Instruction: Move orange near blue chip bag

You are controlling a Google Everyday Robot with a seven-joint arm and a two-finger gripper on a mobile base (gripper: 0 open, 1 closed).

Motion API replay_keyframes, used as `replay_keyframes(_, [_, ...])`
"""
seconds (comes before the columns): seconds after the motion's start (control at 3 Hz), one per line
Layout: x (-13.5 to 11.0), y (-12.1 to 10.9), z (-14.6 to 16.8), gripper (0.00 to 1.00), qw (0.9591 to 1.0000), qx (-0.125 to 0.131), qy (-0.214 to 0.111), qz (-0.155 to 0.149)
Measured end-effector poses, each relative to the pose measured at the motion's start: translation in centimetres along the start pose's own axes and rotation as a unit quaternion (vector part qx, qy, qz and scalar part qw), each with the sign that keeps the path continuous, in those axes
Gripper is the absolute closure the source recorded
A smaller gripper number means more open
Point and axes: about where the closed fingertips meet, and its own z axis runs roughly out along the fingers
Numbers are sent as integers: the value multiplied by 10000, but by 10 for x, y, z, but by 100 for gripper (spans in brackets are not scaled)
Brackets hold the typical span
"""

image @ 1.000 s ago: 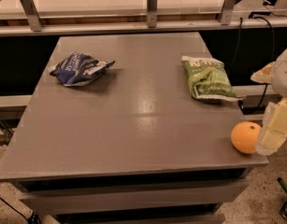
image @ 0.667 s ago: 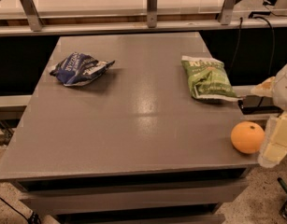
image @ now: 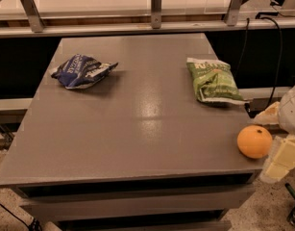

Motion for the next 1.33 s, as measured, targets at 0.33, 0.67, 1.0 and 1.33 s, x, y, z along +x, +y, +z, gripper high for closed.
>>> replay_keyframes(0.33, [4,3,9,41,9999,-111,-64,46])
replay_keyframes(0.67, [16,0,10,65,9963,-504,-556,425])
replay_keyframes(1.0, [-12,-8,-3,88,9825,-949,-1480,614])
replay_keyframes(1.33, [-49,-21,-28,100,9666,-1082,-2246,601])
